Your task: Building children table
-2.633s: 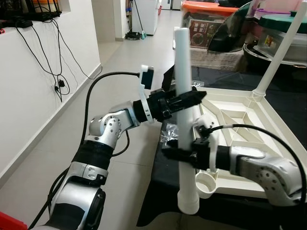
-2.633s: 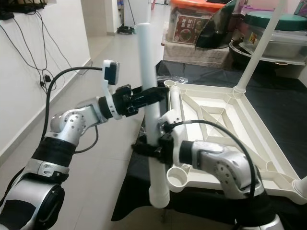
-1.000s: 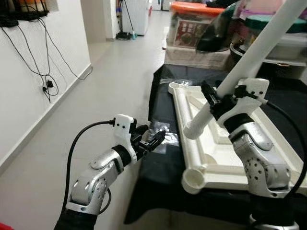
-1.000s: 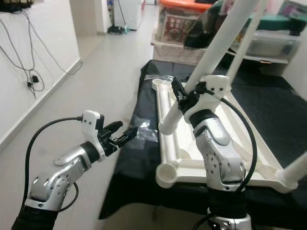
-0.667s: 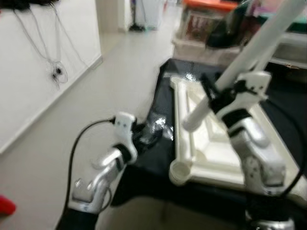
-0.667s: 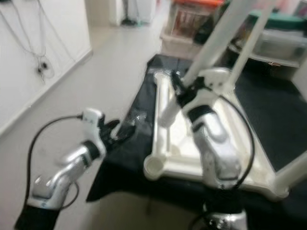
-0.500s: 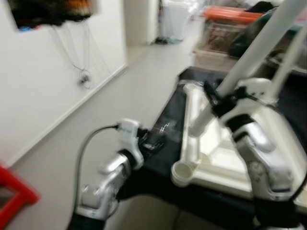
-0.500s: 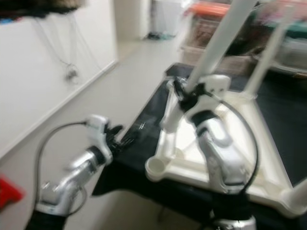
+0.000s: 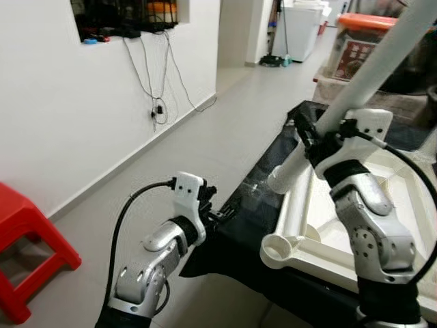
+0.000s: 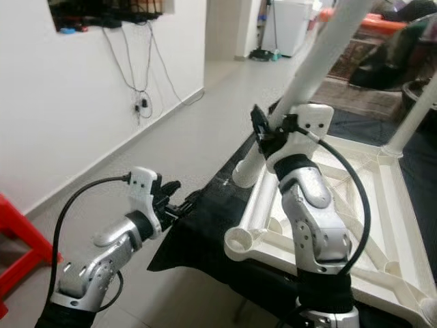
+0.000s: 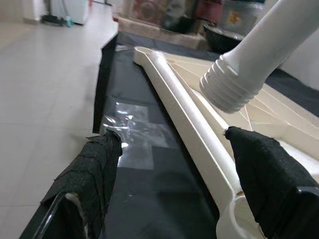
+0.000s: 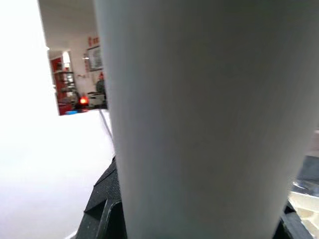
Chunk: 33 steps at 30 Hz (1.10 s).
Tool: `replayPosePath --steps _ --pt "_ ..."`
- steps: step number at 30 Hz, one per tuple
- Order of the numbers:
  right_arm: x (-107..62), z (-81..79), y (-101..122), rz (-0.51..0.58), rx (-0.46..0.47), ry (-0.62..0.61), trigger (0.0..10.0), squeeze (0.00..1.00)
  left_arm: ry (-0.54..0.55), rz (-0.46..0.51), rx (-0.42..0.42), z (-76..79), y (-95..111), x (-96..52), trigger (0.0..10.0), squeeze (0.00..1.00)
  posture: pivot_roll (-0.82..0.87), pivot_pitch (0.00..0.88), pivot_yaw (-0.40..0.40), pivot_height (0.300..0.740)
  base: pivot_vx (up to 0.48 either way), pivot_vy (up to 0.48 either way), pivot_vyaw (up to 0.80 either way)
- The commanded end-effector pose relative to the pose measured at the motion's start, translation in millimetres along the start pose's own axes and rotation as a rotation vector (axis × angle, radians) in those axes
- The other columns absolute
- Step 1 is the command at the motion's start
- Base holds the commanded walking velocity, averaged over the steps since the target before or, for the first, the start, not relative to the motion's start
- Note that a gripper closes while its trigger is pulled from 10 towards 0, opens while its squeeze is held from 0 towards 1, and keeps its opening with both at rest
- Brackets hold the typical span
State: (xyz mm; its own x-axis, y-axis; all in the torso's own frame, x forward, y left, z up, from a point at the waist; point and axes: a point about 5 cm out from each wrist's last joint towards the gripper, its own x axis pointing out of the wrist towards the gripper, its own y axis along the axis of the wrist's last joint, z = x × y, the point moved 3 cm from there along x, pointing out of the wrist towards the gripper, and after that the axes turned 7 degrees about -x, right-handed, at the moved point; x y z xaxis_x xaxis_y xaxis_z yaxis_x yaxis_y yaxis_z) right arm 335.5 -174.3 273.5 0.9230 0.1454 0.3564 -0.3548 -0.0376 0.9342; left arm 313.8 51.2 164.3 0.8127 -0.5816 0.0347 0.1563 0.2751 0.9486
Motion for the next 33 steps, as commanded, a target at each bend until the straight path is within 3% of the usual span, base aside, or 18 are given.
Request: replayPosePath --steps 1,22,33 --pt "-0.8 3.3 -2.3 -0.004 -0.005 -0.015 10.0 0.00 0.006 -0.014 0.019 -0.6 -4.9 -2.7 10.0 0.00 0.10 0.000 -0.095 0.740 0.000 0.000 0.00" --pt "-6.9 4.7 -15.8 -0.058 -0.037 -0.036 10.0 0.00 0.004 -0.058 0.049 2.0 -19.7 -8.7 10.0 0.00 0.09 0.000 -0.089 0.740 0.000 0.000 -0.12" --pt "-7.9 8.5 -17.5 -0.077 -0.048 -0.046 10.0 0.00 -0.005 -0.071 0.067 6.1 -24.8 -13.1 10.0 0.00 0.09 0.000 -0.092 0.740 0.000 0.000 -0.62"
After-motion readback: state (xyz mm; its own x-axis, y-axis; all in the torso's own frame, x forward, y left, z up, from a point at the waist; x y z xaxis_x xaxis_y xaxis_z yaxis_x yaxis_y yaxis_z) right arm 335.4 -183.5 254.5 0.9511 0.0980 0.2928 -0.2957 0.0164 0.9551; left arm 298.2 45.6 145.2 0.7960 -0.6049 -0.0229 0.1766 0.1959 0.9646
